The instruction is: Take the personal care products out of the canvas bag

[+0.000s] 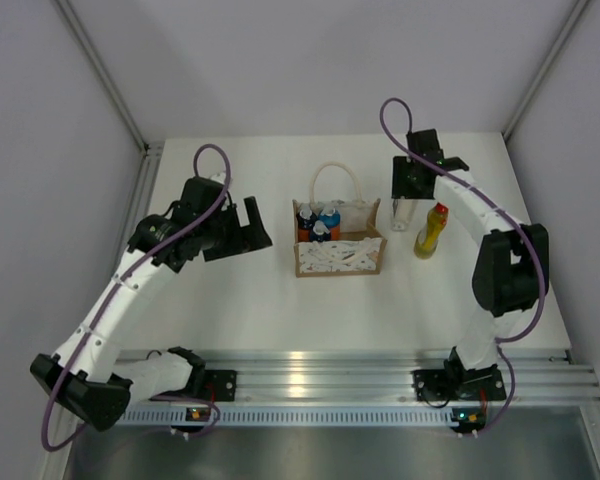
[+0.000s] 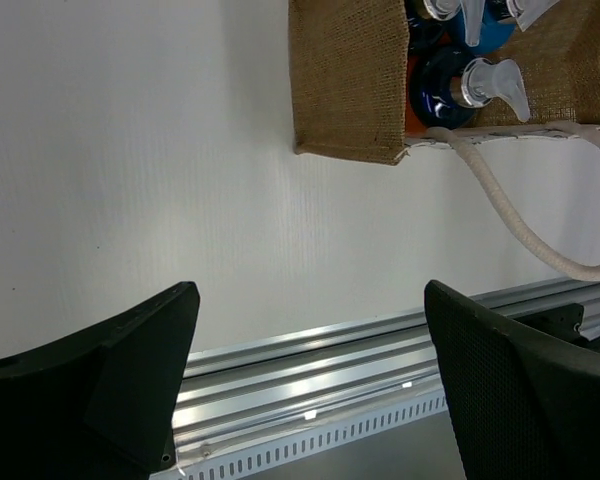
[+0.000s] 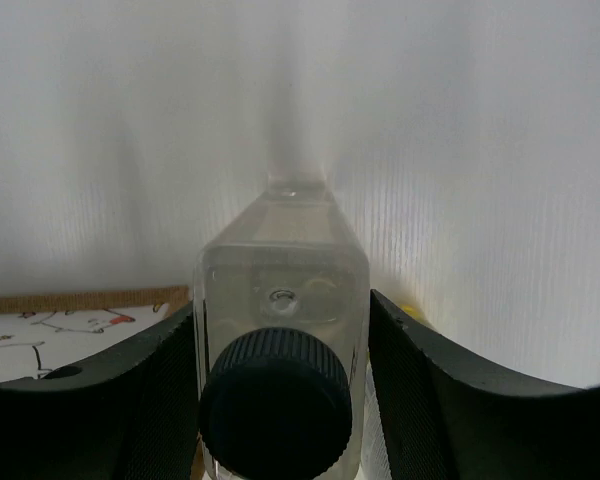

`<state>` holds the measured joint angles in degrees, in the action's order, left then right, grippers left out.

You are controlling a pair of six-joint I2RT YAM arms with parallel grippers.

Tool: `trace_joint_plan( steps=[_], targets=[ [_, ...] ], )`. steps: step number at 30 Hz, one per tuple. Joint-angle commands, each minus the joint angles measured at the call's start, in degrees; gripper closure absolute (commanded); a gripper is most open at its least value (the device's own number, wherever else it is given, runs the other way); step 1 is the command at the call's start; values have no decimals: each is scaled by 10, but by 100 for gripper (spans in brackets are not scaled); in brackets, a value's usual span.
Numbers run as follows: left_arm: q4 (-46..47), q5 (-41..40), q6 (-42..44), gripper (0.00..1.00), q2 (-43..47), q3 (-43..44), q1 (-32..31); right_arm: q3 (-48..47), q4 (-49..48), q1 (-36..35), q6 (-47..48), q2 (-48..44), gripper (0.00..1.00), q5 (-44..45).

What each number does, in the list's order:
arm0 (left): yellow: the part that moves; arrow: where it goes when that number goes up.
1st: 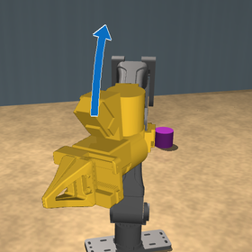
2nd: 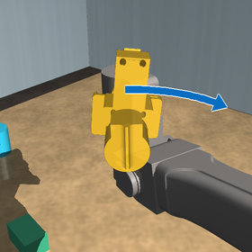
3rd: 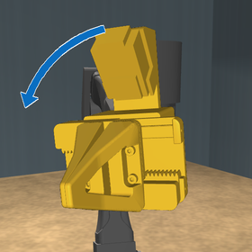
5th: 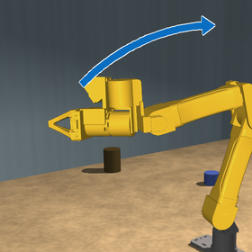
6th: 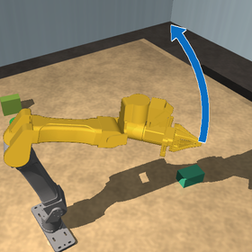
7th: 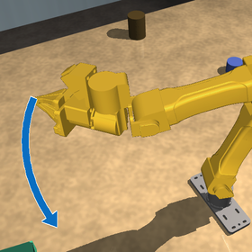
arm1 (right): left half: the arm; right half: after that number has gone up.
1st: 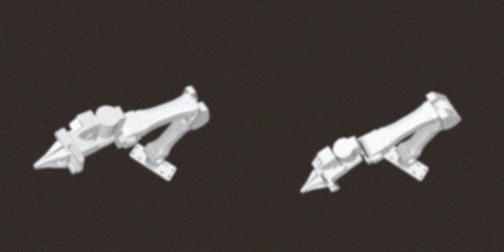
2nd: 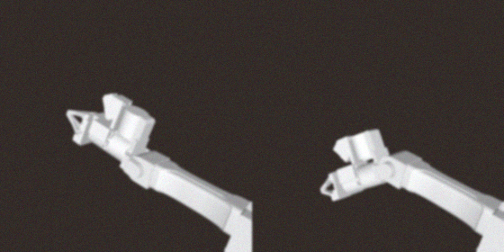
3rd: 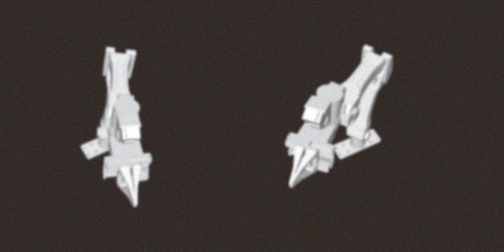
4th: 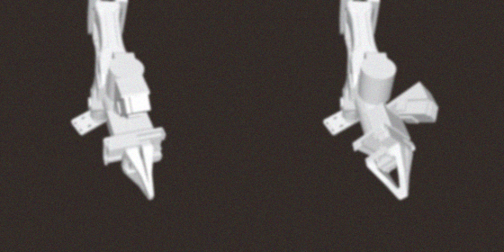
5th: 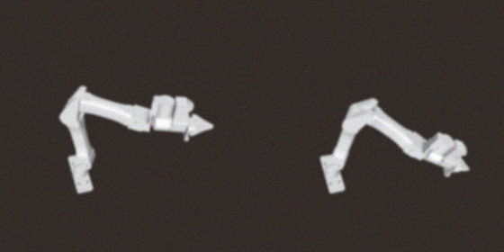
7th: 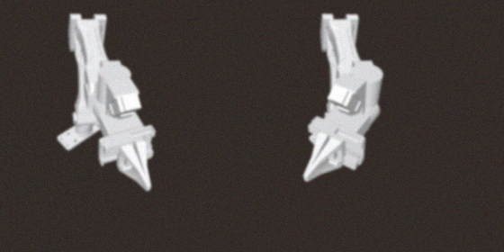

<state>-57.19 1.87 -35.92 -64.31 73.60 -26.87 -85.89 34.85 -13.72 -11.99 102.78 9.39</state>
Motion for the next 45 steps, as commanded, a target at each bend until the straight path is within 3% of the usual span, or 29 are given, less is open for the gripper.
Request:
trace_joint_plan(
  steps=[1, 6, 13, 24, 31, 32, 39, 45],
  targets=[
    [6, -9, 19, 1, -24, 43, -19, -22, -91, 1, 7, -30, 40, 0],
    [6, -29, 36, 1, -77, 106, -49, -23, -90, 1, 16, -64, 31, 13],
    [6, -84, 60, 2, -171, 194, -136, -46, -18, 0, -19, -145, 31, 47],
    [-6, -150, 58, 19, -312, 309, -206, 71, 29, 1, -74, -342, 31, -79],
    [-69, -242, -8, 28, -391, 384, -219, 143, 62, -3, -88, -416, 32, -115],
    [-74, -249, -19, 35, -396, 391, -220, 145, 68, -3, -87, -420, 32, -115],
    [-98, -259, -80, 46, -445, 421, -222, 148, 84, -3, -78, -433, 32, -116],
    [-121, -274, -103, 45, -472, 434, -222, 149, 85, -3, -74, -437, 32, -124]
  ],
)
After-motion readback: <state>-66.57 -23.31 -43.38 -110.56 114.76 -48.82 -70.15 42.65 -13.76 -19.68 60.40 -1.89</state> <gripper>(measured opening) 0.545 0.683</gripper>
